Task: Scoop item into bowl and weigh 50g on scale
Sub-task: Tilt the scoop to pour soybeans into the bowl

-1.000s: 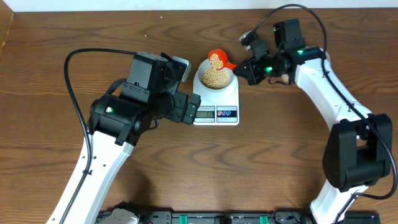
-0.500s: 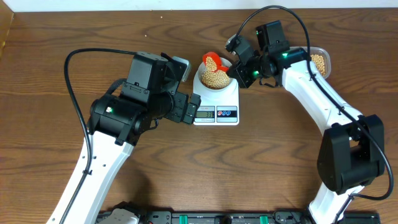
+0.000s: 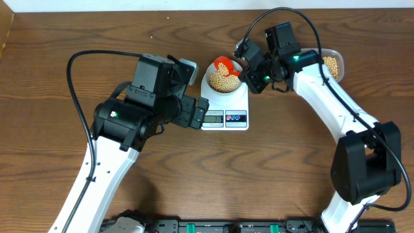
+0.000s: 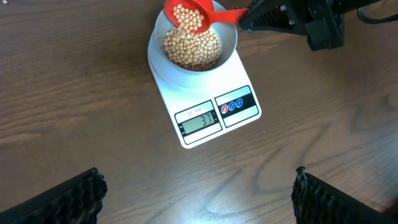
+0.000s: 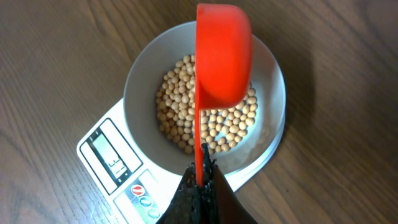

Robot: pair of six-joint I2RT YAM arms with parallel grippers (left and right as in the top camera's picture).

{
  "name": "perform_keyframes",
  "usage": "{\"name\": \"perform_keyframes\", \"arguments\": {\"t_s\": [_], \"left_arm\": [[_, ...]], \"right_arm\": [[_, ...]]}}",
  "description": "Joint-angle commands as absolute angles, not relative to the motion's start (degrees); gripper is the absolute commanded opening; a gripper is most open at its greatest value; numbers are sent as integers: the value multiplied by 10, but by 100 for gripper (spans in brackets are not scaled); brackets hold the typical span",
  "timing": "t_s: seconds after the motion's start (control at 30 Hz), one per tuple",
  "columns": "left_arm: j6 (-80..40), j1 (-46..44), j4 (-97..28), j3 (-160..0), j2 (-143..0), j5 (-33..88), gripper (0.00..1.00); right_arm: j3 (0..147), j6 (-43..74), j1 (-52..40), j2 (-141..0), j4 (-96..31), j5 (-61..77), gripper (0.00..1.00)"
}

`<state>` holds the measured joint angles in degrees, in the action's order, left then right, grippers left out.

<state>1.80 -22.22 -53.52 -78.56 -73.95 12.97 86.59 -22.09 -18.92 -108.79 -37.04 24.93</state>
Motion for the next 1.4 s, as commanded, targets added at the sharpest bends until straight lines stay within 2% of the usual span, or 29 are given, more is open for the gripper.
{"name": "perform_keyframes", "arguments": {"t_s": [0.0, 0.97, 1.37], "left_arm": [[28, -220, -535, -789, -744, 124, 98], [28, -220, -535, -789, -744, 124, 98], [28, -220, -535, -789, -744, 124, 98]], "right_arm": [[882, -235, -192, -1067, -371, 249, 1], [882, -250, -192, -1067, -370, 239, 1], [882, -328, -192, -1067, -369, 238, 1]]}}
